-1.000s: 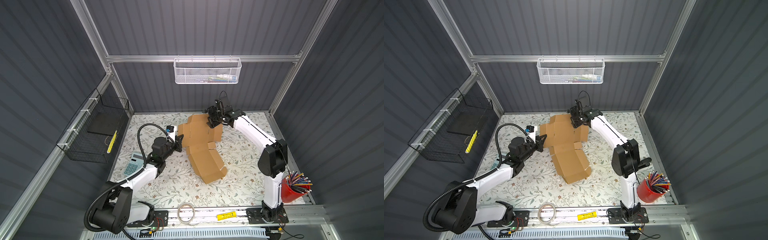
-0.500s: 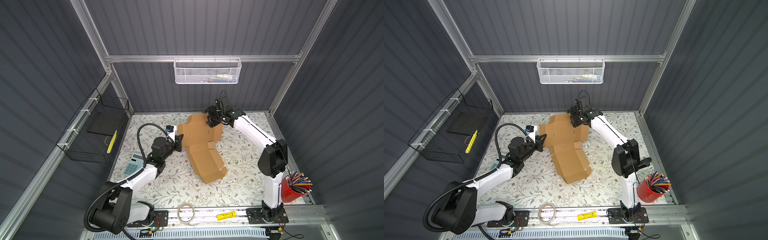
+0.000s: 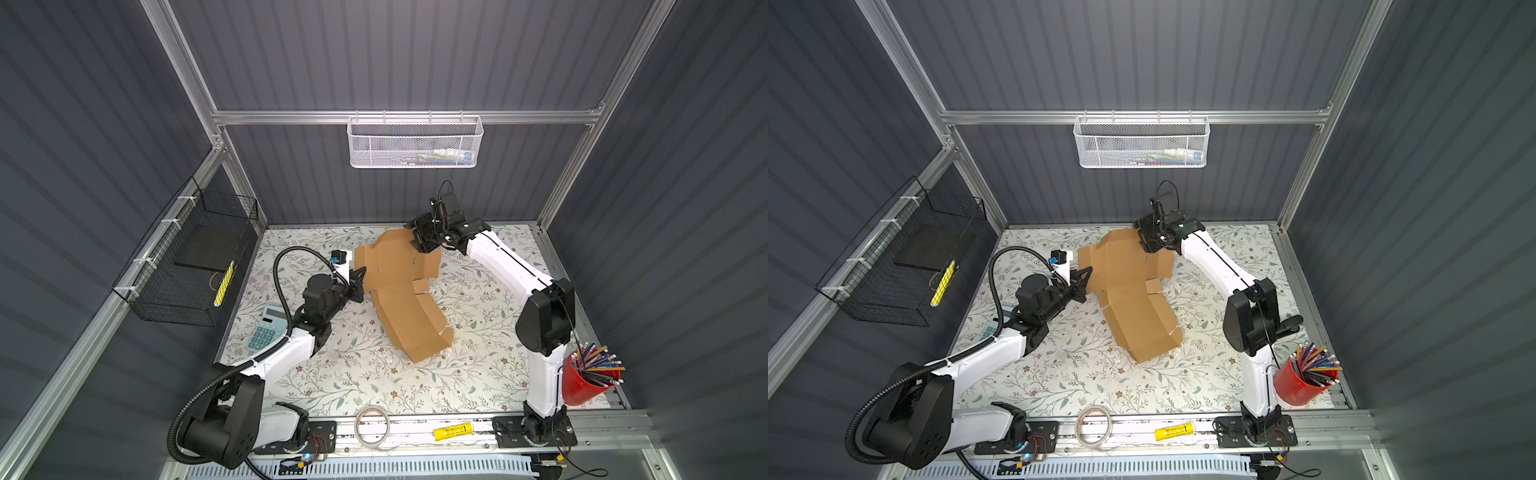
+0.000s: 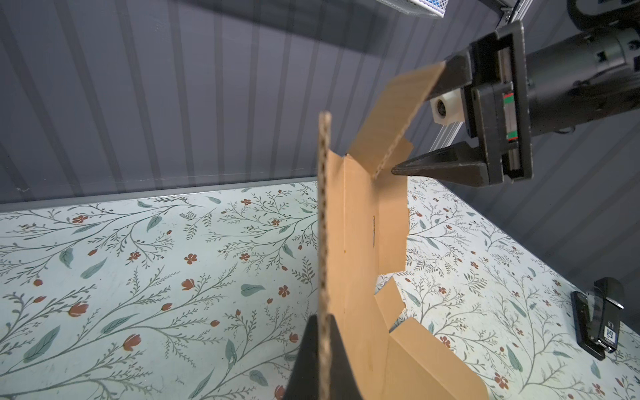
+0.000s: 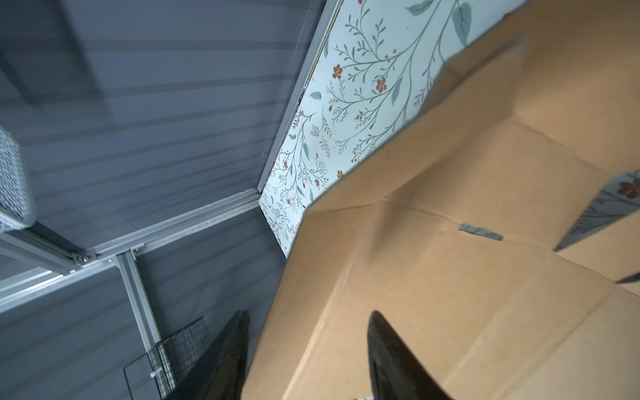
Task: Assemble paper box
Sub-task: First fold the bottom flaps of a flat cardboard box at the center of the table.
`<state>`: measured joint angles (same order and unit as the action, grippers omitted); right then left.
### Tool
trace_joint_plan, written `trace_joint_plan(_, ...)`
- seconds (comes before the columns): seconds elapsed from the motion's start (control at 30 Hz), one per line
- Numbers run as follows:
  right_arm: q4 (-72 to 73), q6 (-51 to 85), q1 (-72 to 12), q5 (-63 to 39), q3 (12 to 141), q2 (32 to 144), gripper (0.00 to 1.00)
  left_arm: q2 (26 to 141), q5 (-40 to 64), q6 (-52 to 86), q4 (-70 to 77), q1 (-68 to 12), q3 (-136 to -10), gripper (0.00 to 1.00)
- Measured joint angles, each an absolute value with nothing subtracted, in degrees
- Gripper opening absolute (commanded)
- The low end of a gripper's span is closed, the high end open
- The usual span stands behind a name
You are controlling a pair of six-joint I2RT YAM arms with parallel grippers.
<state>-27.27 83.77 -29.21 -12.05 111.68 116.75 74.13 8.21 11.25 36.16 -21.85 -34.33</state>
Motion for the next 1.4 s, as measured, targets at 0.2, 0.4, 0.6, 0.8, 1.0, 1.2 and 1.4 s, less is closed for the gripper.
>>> trace_joint_plan(0.2, -26.35, 83.59, -29.67, -12.03, 109.82, 116.22, 0.47, 74.15, 7.49, 12.47, 37.36, -21.85, -34.33, 0.00)
trace_joint_plan(0.4, -25.21, 84.01, -29.74, -12.05, 108.62, 116.20, 0.43, 74.15, 7.68, 13.13, 37.43, -21.85, -34.33, 0.00)
trace_joint_plan(0.6, -23.22, 84.68, -29.71, -12.10, 108.62, 116.20, 0.39, 74.13, 8.86, 13.98, 38.20, -21.85, -34.33, 0.00)
trace_joint_plan(0.8, -20.97, 85.41, -29.71, -12.36, 108.62, 116.22, 0.30, 73.47, 9.89, 14.20, 38.70, -22.00, -34.33, 0.00)
trace_joint_plan(1.0, -19.84, 85.69, -29.71, -12.49, 108.62, 116.25, 0.20, 73.21, 10.55, 14.22, 38.68, -22.00, -34.33, 0.00)
trace_joint_plan(1.2, -19.49, 85.67, -29.71, -12.49, 108.62, 116.25, 0.11, 73.23, 10.48, 14.22, 38.70, -22.00, -34.30, 0.00)
trace_joint_plan(1.4, -17.56, 86.37, -29.67, -12.69, 107.59, 116.25, 0.07, 73.25, 10.07, 14.24, 38.65, -22.00, -34.26, 0.12)
